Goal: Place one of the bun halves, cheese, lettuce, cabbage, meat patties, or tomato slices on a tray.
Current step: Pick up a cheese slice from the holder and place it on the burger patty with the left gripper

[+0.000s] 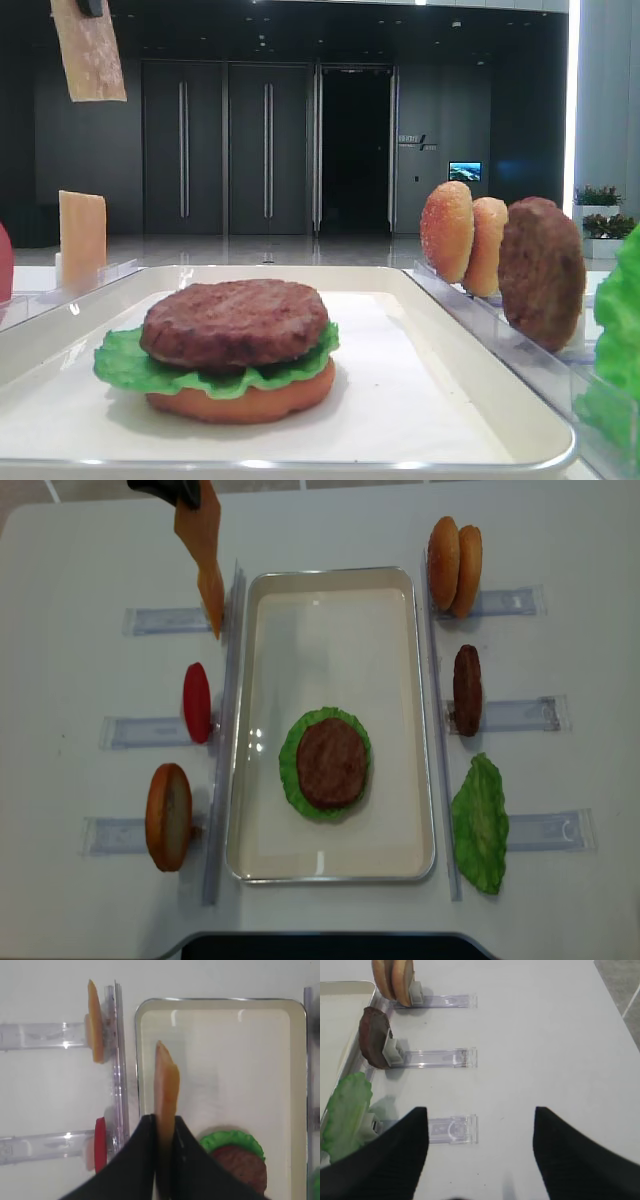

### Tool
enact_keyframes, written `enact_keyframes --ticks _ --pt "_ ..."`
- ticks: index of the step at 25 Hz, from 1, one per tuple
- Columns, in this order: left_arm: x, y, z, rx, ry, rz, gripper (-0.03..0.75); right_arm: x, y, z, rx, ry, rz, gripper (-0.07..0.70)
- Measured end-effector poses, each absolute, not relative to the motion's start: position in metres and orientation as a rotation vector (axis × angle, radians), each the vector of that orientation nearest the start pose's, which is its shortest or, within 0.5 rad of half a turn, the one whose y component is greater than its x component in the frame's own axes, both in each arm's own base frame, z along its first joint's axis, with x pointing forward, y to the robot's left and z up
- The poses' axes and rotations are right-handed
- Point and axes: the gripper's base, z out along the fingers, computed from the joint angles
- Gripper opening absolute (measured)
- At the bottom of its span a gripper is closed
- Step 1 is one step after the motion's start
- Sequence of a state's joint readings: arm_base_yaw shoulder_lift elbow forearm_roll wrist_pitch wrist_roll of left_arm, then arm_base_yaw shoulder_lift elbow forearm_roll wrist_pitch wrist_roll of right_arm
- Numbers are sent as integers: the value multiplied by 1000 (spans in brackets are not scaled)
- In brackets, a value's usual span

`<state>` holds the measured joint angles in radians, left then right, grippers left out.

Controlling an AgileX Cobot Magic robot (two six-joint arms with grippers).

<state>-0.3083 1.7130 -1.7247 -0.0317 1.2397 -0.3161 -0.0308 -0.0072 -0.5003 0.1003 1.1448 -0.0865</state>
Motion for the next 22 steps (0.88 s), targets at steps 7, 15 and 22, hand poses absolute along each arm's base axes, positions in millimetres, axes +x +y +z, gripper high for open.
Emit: enact_keyframes --ticks 7,15,22 --pt "316 -111 341 -39 2780 -300 34 -10 9 271 -69 2116 52 461" --pt "293 -115 300 -92 2781 -478 34 -10 9 271 -69 2116 52 461" --pt "280 -129 274 -2 2805 -606 34 -10 9 271 -69 2116 52 461"
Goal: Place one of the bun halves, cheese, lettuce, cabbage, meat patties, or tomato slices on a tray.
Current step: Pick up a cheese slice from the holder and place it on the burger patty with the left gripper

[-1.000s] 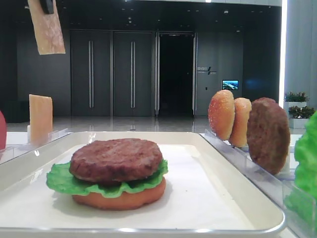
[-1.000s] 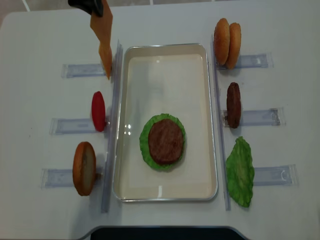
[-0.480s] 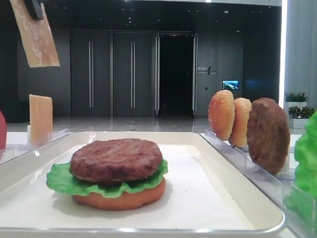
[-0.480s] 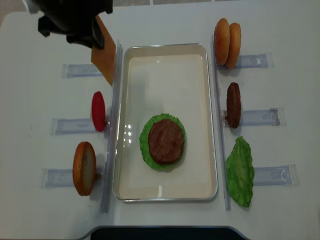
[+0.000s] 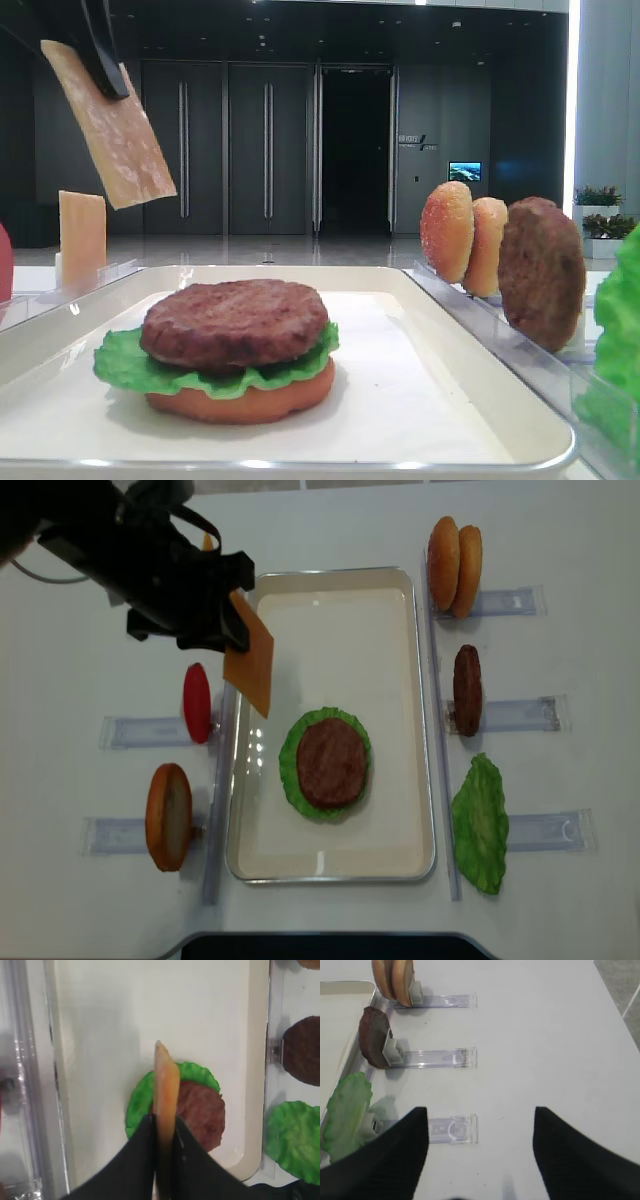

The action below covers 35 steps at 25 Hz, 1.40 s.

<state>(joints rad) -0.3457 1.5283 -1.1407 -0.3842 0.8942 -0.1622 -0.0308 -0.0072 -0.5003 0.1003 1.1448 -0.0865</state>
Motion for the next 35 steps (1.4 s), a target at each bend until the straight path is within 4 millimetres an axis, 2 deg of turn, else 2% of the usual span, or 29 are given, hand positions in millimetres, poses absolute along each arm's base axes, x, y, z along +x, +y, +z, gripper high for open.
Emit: enact_keyframes --ticks 9,16,19,24,35 --pt "265 -153 257 76 2797 -754 34 -10 9 271 -69 2116 52 461" --pt "254 -174 257 157 2770 -872 34 -10 9 271 -69 2116 52 461" --pt "252 -183 251 185 2790 -892 34 -10 9 271 -69 2116 52 461" --pt "253 -193 236 205 2824 -895 34 -10 9 271 -69 2116 52 461" --pt "261 -200 221 220 2815 -896 34 -10 9 271 -69 2115 52 461"
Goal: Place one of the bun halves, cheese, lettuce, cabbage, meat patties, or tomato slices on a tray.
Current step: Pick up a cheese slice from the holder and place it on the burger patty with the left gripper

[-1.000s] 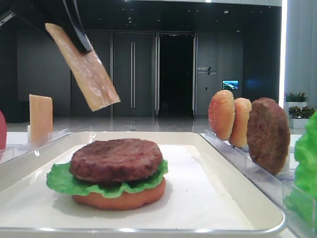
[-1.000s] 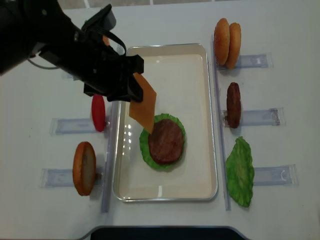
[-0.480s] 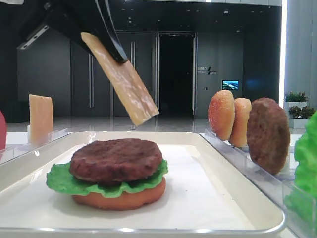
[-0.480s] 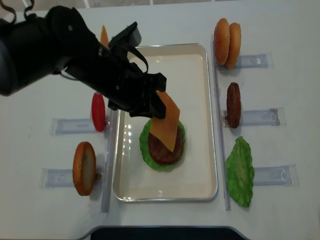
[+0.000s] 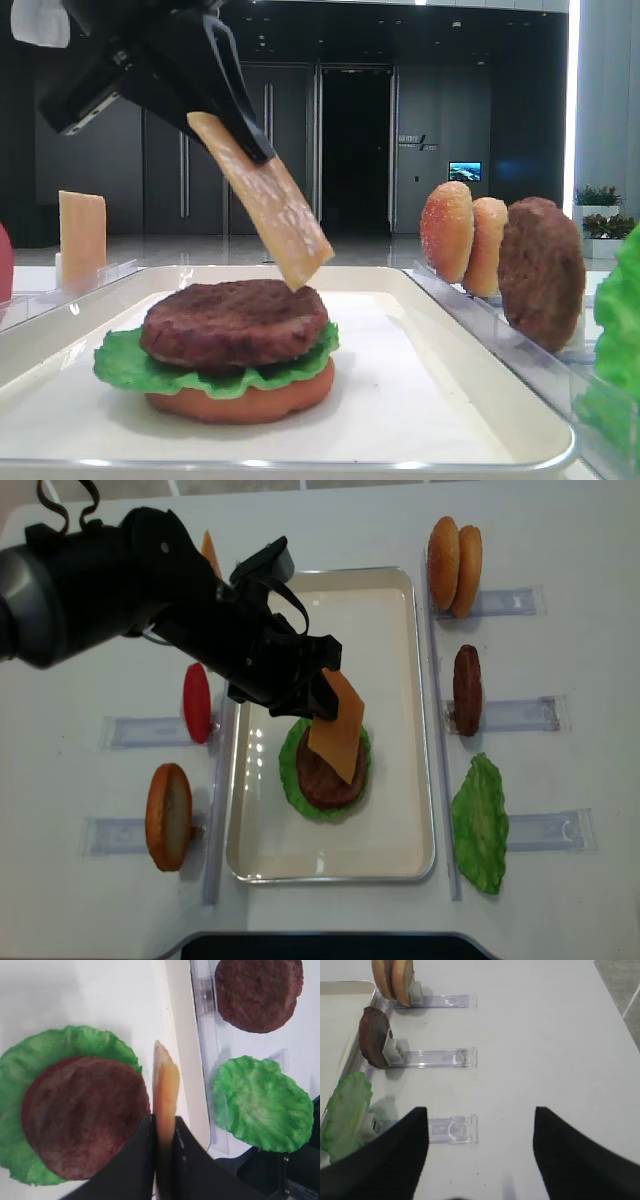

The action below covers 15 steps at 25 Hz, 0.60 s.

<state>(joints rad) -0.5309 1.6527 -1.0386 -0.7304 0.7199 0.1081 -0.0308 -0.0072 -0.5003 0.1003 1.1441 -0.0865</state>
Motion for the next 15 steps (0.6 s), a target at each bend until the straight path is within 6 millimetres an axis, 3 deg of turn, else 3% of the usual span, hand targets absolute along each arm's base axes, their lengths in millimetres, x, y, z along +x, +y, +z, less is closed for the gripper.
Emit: enact_keyframes --ticks 15 --pt "258 -201 204 229 2853 -910 34 -10 9 271 -69 2115 52 461"
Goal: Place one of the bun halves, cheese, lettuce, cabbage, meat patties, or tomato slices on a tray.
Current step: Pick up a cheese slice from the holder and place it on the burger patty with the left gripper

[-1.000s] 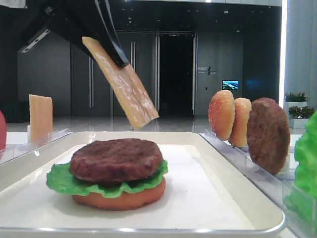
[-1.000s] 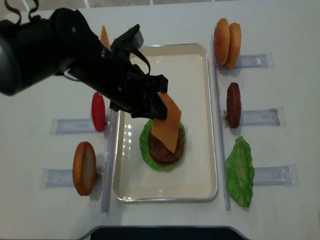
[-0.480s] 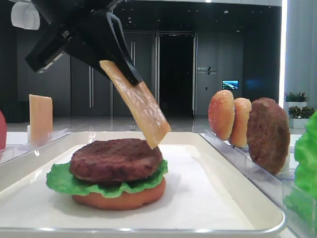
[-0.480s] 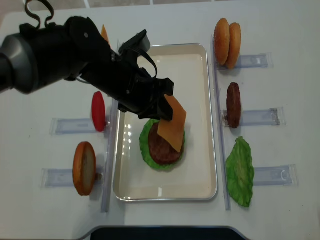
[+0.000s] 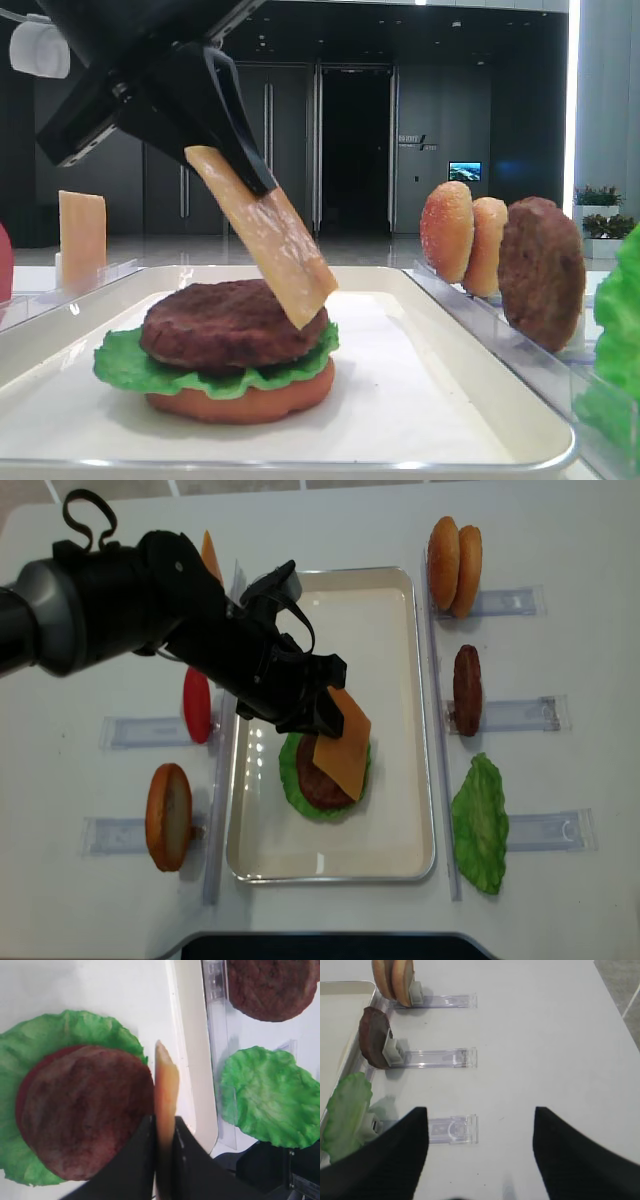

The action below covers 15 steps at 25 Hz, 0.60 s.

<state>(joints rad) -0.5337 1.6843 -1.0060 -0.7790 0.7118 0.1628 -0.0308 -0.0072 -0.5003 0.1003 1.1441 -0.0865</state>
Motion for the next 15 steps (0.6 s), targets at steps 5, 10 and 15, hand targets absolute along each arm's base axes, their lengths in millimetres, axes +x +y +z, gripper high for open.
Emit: enact_keyframes --ticks 5,10,15 --pt "258 -201 204 238 2852 -907 34 -10 9 271 -69 2115 52 461" --pt "258 -200 203 261 2851 -884 34 -10 9 271 -69 2115 52 461" --pt "260 -196 203 274 2852 -856 34 -10 9 271 -69 2115 52 461"
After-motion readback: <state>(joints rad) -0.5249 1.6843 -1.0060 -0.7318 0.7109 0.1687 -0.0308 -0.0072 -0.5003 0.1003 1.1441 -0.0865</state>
